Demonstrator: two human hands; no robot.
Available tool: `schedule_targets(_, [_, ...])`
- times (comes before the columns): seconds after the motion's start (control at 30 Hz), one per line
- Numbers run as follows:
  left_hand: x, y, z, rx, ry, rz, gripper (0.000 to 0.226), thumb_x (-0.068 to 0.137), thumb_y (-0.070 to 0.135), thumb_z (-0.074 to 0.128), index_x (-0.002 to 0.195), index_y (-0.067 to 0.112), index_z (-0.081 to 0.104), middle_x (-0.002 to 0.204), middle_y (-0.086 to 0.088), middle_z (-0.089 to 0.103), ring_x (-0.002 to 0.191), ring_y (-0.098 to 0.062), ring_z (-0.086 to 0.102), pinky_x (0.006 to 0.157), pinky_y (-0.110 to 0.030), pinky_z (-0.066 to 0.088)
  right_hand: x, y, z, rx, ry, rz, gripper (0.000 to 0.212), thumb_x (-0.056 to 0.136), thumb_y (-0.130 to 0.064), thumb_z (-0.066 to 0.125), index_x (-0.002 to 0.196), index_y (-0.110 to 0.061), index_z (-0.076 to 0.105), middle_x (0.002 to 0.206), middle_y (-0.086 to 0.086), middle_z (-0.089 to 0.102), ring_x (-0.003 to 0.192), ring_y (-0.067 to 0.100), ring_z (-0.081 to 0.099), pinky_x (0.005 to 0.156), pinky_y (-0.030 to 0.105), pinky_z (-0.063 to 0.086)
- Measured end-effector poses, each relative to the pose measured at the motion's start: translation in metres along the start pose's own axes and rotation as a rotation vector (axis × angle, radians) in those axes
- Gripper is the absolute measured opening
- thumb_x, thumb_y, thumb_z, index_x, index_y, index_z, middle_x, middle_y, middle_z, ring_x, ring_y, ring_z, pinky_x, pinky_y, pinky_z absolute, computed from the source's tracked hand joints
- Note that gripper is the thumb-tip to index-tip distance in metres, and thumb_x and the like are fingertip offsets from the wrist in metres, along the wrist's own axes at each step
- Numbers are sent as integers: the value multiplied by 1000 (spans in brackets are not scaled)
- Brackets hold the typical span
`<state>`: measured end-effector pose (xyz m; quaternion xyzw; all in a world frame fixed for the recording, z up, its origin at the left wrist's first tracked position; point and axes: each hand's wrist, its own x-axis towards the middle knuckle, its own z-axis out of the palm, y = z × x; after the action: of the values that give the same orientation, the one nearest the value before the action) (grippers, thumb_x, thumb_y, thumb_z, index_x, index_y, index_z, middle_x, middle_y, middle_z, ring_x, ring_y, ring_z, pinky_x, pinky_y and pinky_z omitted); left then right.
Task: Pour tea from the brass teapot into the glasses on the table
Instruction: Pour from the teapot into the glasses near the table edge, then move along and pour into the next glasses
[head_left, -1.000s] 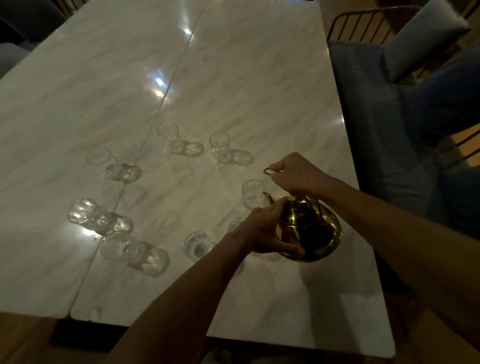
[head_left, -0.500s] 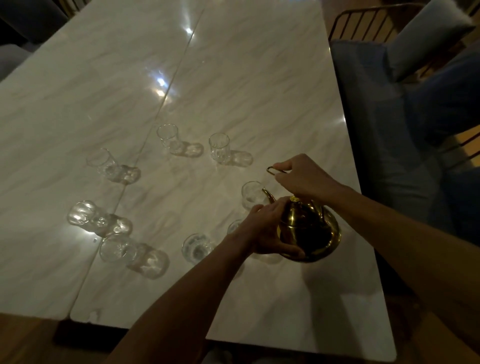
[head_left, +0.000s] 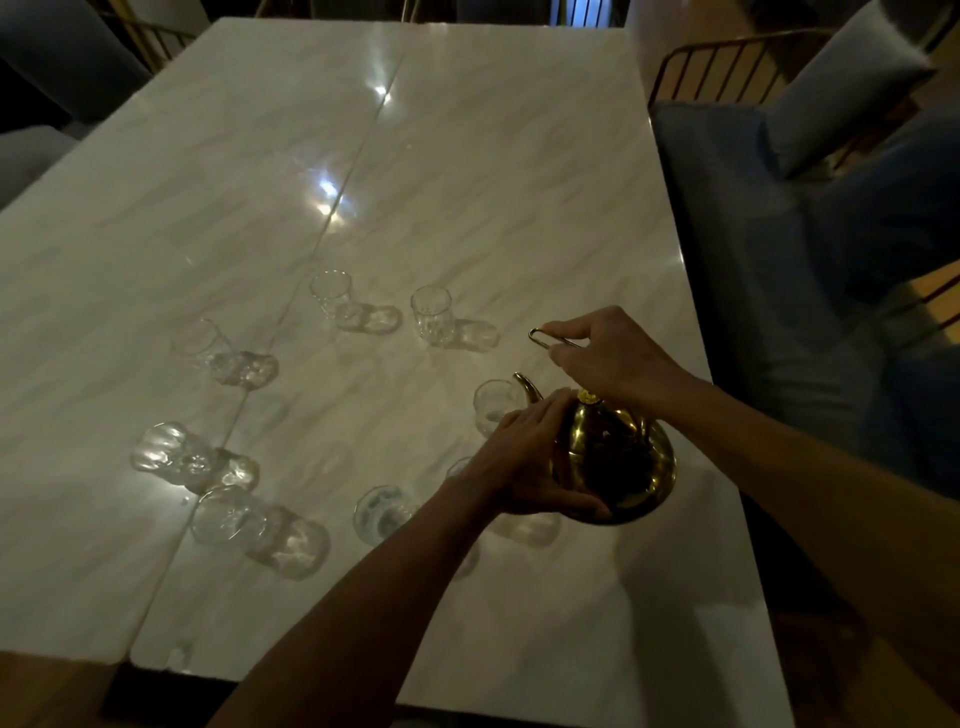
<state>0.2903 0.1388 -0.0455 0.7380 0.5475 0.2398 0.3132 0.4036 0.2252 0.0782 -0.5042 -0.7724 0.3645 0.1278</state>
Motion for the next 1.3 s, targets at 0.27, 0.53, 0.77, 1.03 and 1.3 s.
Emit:
schedule_targets(0.27, [29,14,-39,-34,102,-18,119,60,74,80,156,31,25,155,6,49,139,-18,51,116,-54,41,32,-35,-31,-70,12,-98,41,91,-21,59,131,-19,61,139,3,57,111,11,59,84,20,43])
schedule_targets(0.53, [62,-2,-79,-73,204,-38,120,58,77,79,156,29,29,151,7,53,136,-16,54,111,-53,47,85,-70,-45,-135,-21,-174,37,91,-20,61,128,-17,63,137,4,59,95,5,57,75,20,44])
schedule_targets(0.77, [85,-38,-99,-123,238,-120,121,58,78,81,157,32,29,151,12,52,138,-14,52,113,-52,45,137,-88,-34,-174,-103,-184,39,91,-18,60,130,-18,62,140,2,57,129,17,51,97,27,40])
schedule_targets(1.03, [94,-71,-113,-154,258,-212,120,58,73,84,156,32,28,153,7,52,139,-18,51,114,-54,44,184,-98,-9,-225,-181,-181,40,92,-20,60,132,-18,61,142,6,54,123,19,55,88,23,40])
schedule_targets(1.3, [98,-96,-115,-233,273,-279,116,59,66,89,153,34,30,153,9,50,139,-16,51,114,-51,45,218,-104,17,-273,-262,-179,41,89,-18,58,130,-18,63,139,4,58,92,9,62,74,21,47])
